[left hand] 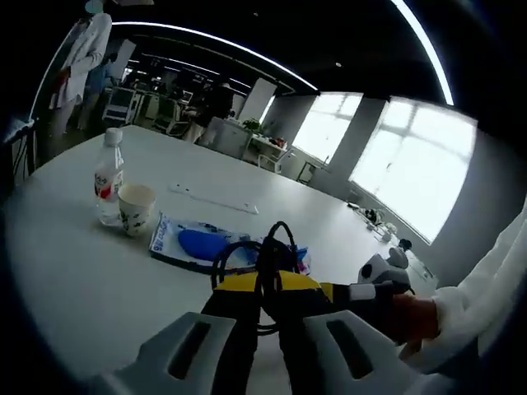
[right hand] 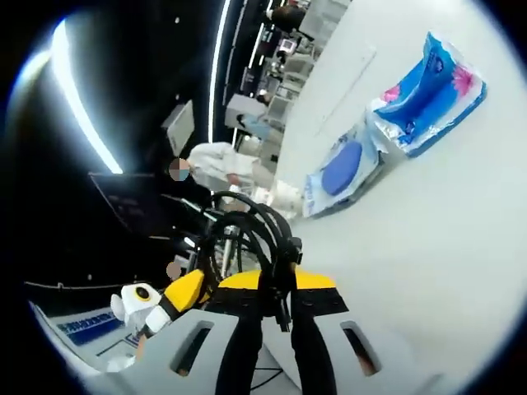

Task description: Arrange the tabletop items into an orderly group along one side of the table until the central work area is clear of visible clutter.

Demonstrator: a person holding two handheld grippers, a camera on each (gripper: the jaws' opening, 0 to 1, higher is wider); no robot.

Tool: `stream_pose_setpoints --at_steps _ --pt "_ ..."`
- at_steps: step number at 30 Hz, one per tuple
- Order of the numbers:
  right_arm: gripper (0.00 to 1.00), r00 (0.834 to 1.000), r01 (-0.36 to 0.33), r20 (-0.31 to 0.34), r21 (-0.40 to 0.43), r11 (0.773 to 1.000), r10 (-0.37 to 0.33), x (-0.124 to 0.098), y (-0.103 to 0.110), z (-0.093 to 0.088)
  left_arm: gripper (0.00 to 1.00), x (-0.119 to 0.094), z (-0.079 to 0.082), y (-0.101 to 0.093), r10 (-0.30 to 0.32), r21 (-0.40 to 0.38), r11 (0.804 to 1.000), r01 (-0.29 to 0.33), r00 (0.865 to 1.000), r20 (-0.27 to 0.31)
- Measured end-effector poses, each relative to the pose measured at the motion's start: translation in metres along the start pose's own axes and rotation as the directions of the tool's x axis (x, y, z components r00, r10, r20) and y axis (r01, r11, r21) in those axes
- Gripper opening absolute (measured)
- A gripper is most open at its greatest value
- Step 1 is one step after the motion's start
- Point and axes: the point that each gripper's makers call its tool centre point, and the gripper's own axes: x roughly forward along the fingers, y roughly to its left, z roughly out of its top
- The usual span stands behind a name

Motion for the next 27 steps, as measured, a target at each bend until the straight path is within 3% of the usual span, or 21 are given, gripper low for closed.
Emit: stream_pose_setpoints --at_steps 7,11,17,20,27 --pt "0.08 0.998 0.056 -0.002 -0.065 0.996 -0.057 -0.013 -0.007 0.01 0.31 -0.011 0.011 0.021 0.065 0.026 0.997 -0.066 0.997 0.035" --pt "0.08 0.998 0.062 0.025 -0.064 0.996 -0.061 -0.025 -0.005 0.018 0.52 -0.024 0.001 0.04 0.13 0.068 0.989 -0.13 0.991 0.014" --pt "0.08 0.994 0.09 0.064 -0.068 0.994 -0.086 -0.042 -0.012 0.032 0.6 -0.05 -0.022 0.064 0.194 0.113 0.976 -0.188 0.98 -0.043" --pt "0.08 0.992 0.105 0.08 -0.055 0.993 -0.101 -0.049 -0.016 0.034 0.65 -0.064 -0.024 0.072 0.218 0.213 0.955 -0.208 0.976 -0.023" --pt "0.08 0.985 0.13 0.114 -0.026 0.991 -0.126 -0.061 -0.024 0.043 0.85 -0.08 -0.038 0.088 0.254 0.163 0.955 -0.247 0.967 -0.026"
